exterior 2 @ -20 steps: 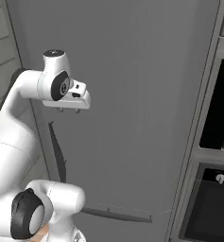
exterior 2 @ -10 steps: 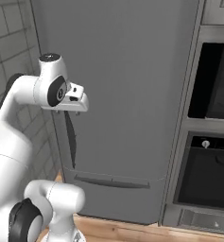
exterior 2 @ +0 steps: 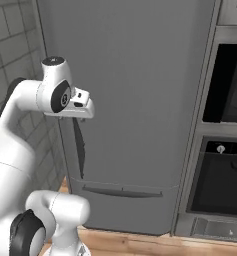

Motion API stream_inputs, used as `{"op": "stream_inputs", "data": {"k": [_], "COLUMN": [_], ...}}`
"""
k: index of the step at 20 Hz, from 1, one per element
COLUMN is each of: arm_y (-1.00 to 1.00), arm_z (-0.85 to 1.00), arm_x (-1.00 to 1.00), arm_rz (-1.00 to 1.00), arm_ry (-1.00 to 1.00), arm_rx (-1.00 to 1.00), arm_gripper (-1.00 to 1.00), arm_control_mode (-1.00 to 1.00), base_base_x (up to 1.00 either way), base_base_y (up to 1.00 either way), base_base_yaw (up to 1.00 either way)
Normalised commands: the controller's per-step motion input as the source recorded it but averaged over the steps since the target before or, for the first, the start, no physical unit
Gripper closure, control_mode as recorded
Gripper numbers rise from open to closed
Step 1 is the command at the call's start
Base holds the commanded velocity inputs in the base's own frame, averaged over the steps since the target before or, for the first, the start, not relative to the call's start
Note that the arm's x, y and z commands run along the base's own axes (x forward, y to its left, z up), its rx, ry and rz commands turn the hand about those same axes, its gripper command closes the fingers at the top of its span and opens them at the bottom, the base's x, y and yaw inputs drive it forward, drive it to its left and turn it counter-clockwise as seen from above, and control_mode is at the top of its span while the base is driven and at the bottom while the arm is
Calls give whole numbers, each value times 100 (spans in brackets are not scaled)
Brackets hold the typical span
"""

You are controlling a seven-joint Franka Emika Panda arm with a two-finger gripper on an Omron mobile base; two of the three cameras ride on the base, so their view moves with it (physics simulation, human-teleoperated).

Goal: Open the fridge, grab two sodas, and place both sodas inside the bowl with ice on the dining counter.

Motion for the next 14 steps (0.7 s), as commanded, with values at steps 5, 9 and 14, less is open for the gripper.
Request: {"op": "stream_inputs", "data": {"k": [5,9,14], "arm_y": [0,0,0], "arm_z": [0,0,0], "arm_x": [0,0,0], "arm_rz": [0,0,0], "arm_ry": [0,0,0], "arm_rx": [0,0,0], "arm_gripper": [-100,-100,-100], "arm_control_mode": [100,100,100], "base_base_x": [0,0,6], "base_base_y": [56,55,23], "base_base_yaw": [-12,-13,-19]}}
